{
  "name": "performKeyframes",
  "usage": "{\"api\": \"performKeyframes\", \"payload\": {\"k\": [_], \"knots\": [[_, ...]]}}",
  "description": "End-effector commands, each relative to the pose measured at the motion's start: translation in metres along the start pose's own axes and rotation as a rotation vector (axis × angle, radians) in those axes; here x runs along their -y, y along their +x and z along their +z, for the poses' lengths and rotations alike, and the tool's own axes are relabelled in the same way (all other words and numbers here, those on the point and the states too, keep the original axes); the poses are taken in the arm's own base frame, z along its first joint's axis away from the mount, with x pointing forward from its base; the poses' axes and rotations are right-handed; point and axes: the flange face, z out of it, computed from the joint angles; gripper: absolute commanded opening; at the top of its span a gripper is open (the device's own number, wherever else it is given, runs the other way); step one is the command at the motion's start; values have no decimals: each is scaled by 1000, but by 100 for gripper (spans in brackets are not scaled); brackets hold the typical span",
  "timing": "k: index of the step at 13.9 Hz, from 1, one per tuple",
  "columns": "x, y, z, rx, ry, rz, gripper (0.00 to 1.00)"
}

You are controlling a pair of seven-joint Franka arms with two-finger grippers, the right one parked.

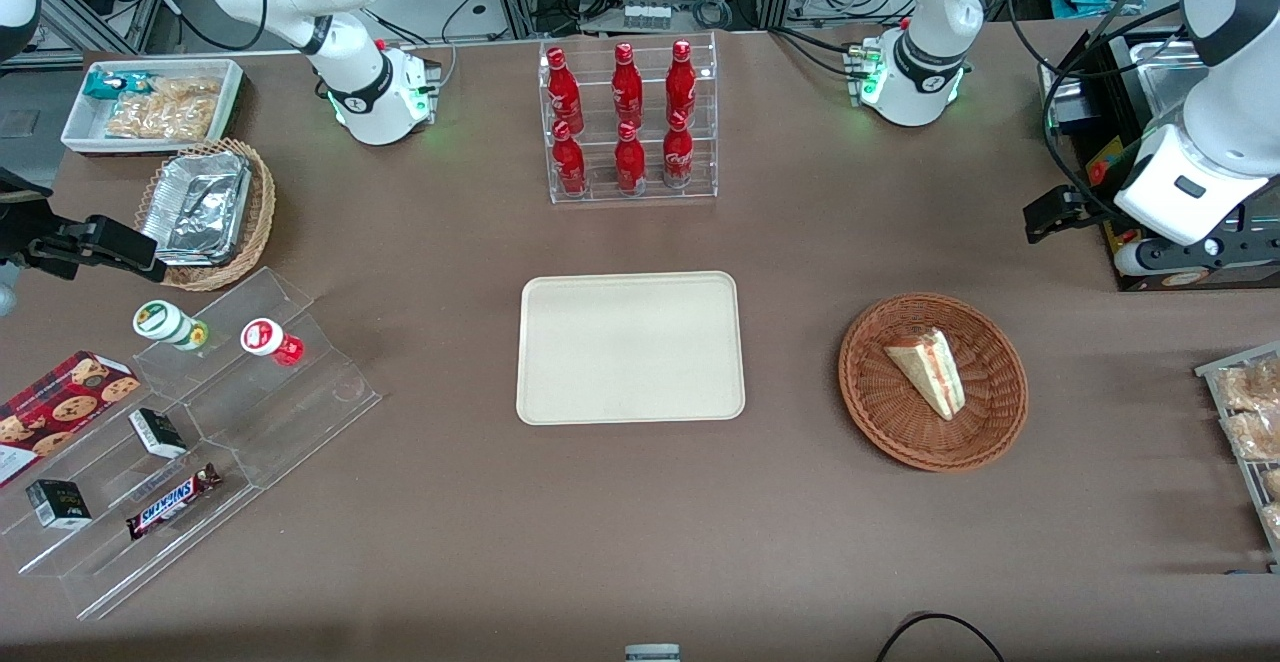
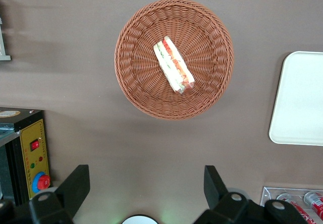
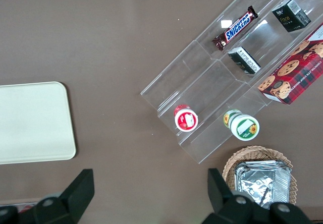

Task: Place sandwich from basket to tray
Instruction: 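Move the left gripper over the sandwich in the wicker basket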

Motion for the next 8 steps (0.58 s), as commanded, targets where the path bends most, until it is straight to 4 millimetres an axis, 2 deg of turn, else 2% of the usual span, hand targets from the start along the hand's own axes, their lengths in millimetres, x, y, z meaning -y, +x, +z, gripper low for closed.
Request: {"api": "performKeyframes", "payload": {"k": [1, 3, 8], "knots": [[0, -4, -6, -16, 15, 13, 100], [-1, -4, -2, -3, 15, 12, 100], [-9, 17, 41, 60, 25, 19, 100]]}}
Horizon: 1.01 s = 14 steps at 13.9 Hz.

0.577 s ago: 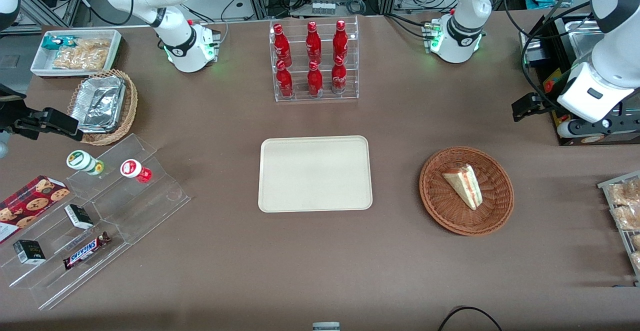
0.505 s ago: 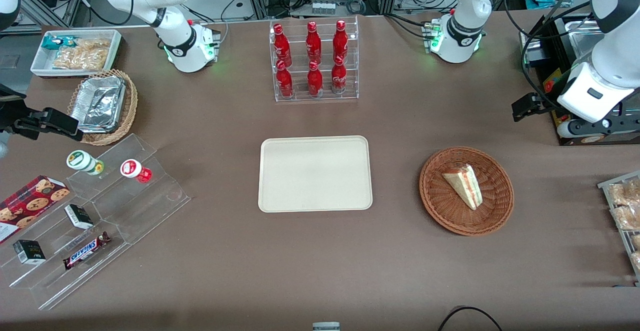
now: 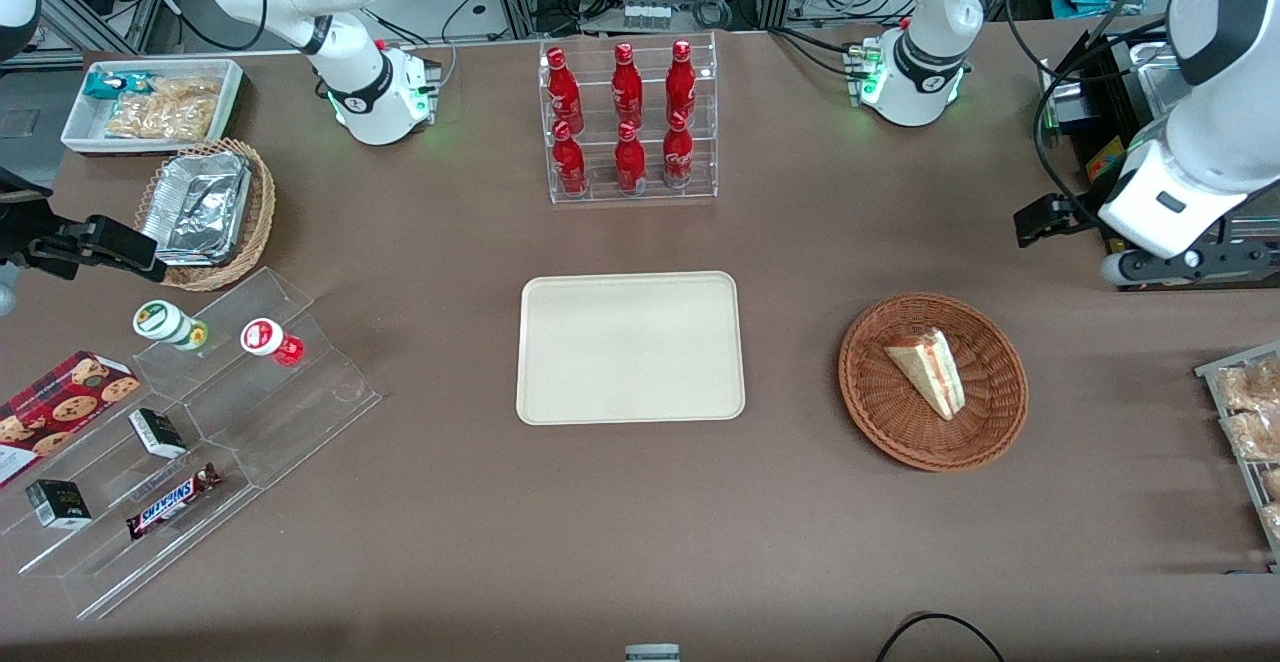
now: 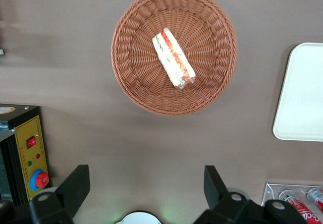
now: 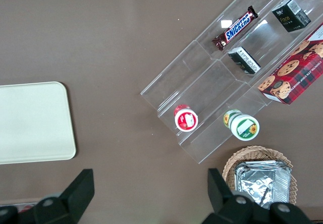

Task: Place sandwich from basket to tray
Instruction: 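Move the left gripper over the sandwich in the wicker basket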

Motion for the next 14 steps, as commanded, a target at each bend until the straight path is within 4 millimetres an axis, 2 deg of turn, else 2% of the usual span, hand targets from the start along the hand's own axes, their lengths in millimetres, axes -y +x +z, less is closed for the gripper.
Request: {"api": "performKeyframes", "payload": {"k": [1, 4, 7, 9, 14], "knots": [[-6, 16, 27, 26, 19, 13, 100], [-7, 26, 77, 93, 30, 16, 100], [-8, 35, 133, 52, 21, 13, 100], [-11, 42, 162, 6, 12, -12, 100], [-15, 44, 203, -78, -12, -207, 100]]}}
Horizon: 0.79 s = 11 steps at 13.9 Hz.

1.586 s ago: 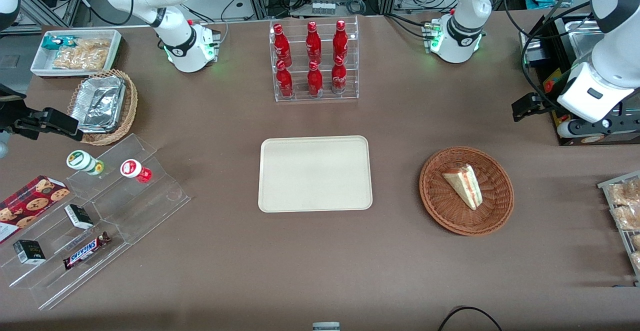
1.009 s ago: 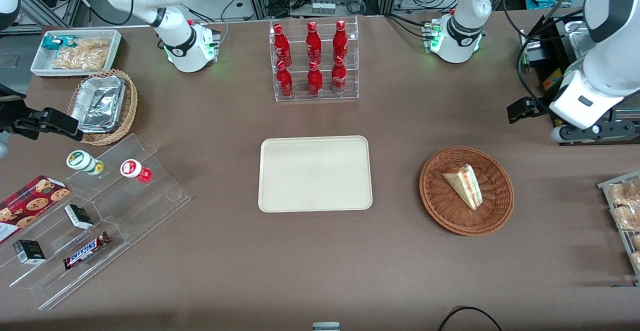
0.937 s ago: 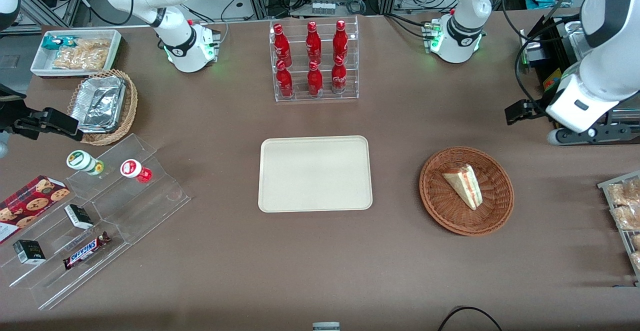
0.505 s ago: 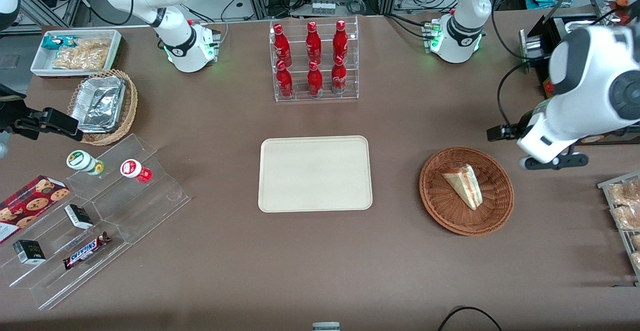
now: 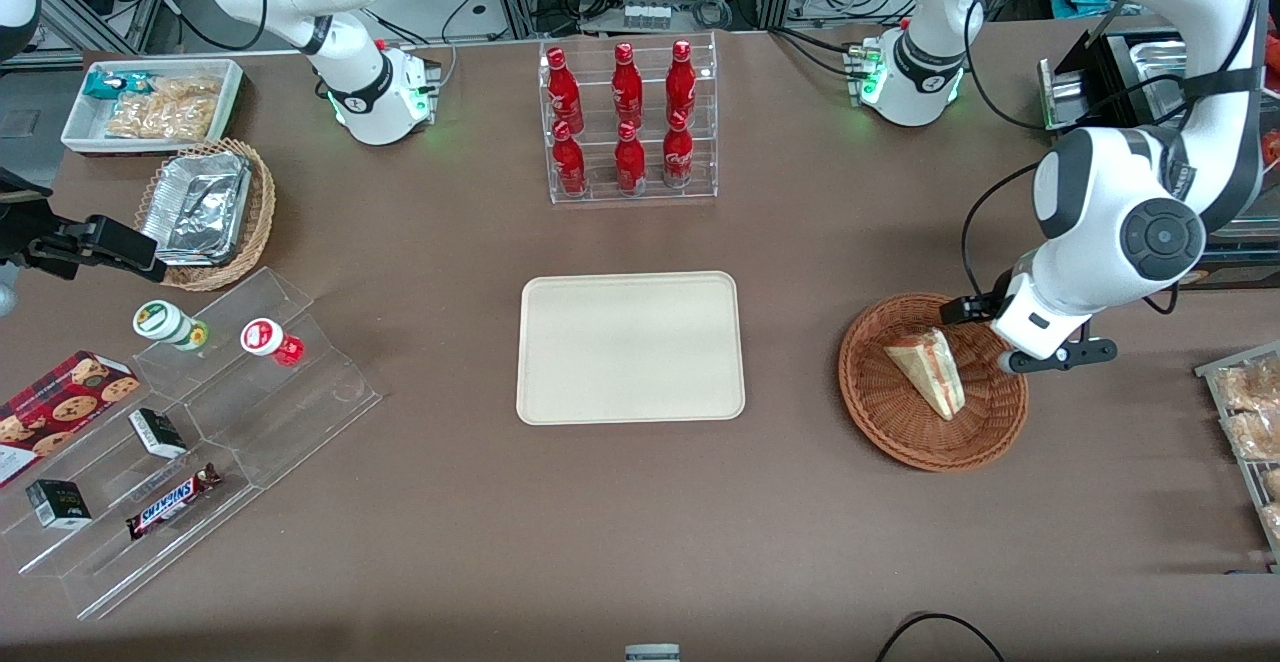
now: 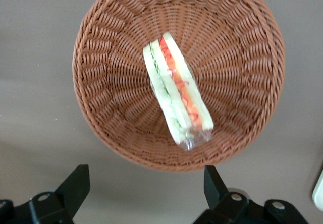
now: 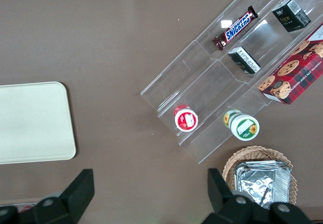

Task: Place sandwich from basket to tray
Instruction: 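Lower the left gripper and close it on the wrapped sandwich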

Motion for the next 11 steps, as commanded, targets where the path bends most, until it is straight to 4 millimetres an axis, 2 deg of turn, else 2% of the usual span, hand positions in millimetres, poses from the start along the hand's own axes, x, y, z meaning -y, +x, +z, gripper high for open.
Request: {"api": "performKeyframes", "payload": {"k": [1, 2, 4, 7, 11], "knots": [[-8, -11, 19, -79, -16, -159, 100], [-16, -16, 27, -99, -27, -220, 100], [-18, -19, 31, -109, -38, -310, 100], [-21, -17, 35, -112, -49, -440, 100], [-24, -13, 51, -99, -55, -611, 100]]}}
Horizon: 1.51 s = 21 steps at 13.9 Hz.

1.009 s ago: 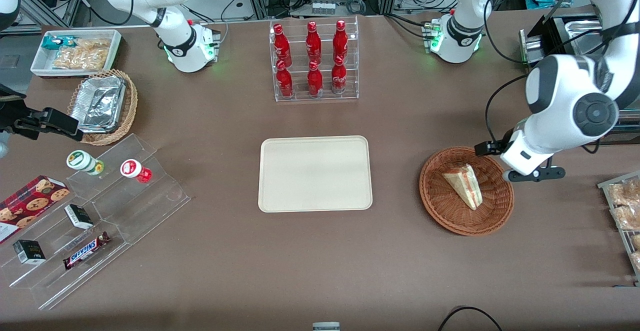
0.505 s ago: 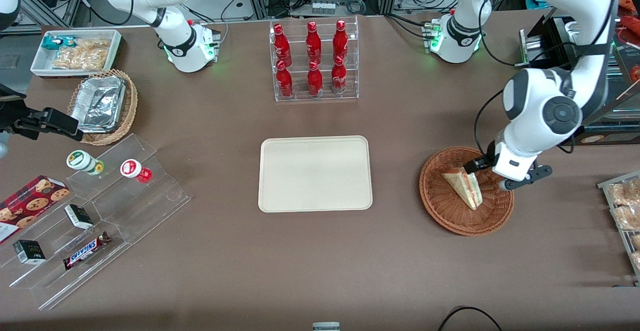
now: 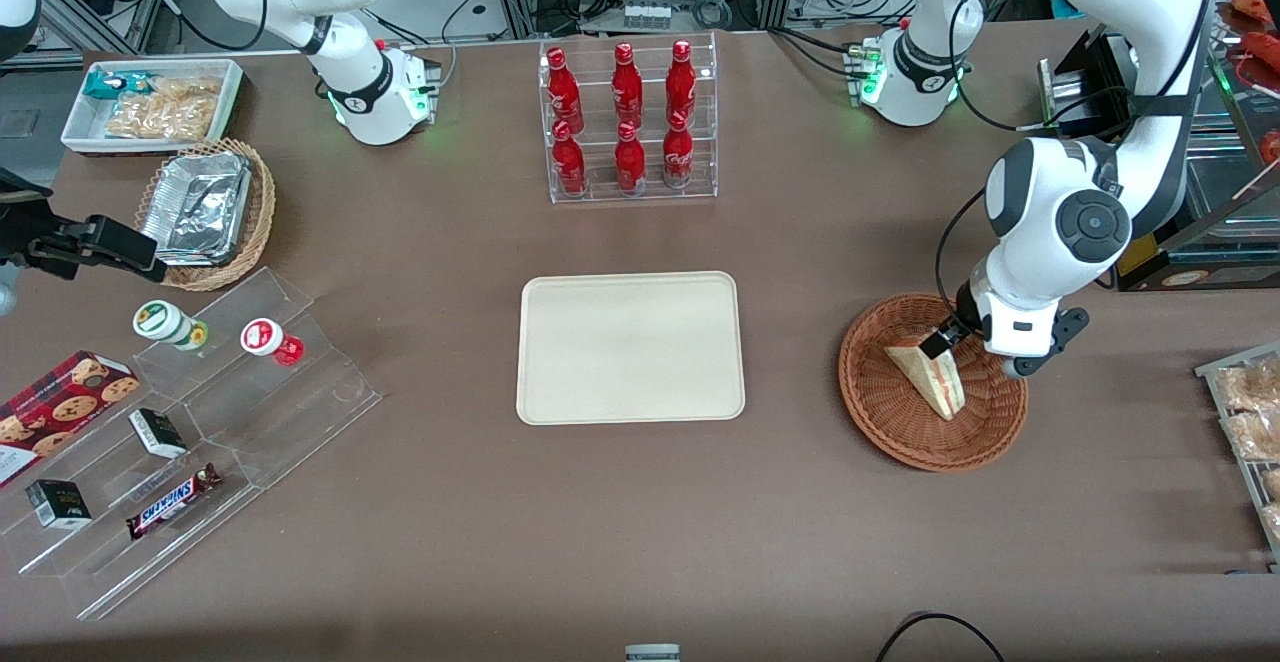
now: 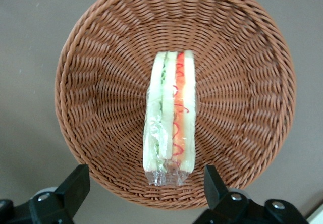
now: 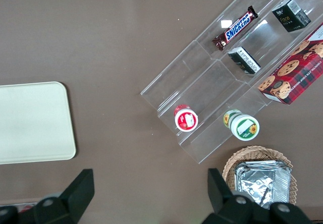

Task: Place sandwich from basket to tray
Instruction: 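Lower the left gripper and close it on the wrapped sandwich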

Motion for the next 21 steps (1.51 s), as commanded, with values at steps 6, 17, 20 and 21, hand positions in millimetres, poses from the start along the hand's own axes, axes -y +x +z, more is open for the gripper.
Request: {"api": "performKeyframes", "payload": {"k": [6, 17, 20, 21], "knots": [[-17, -4, 46, -28, -30, -168, 100], [-20, -4, 32, -22, 0, -23, 11], [-46, -18, 0, 8, 48, 55, 9], [-59, -26, -15, 18, 63, 98, 9]]}}
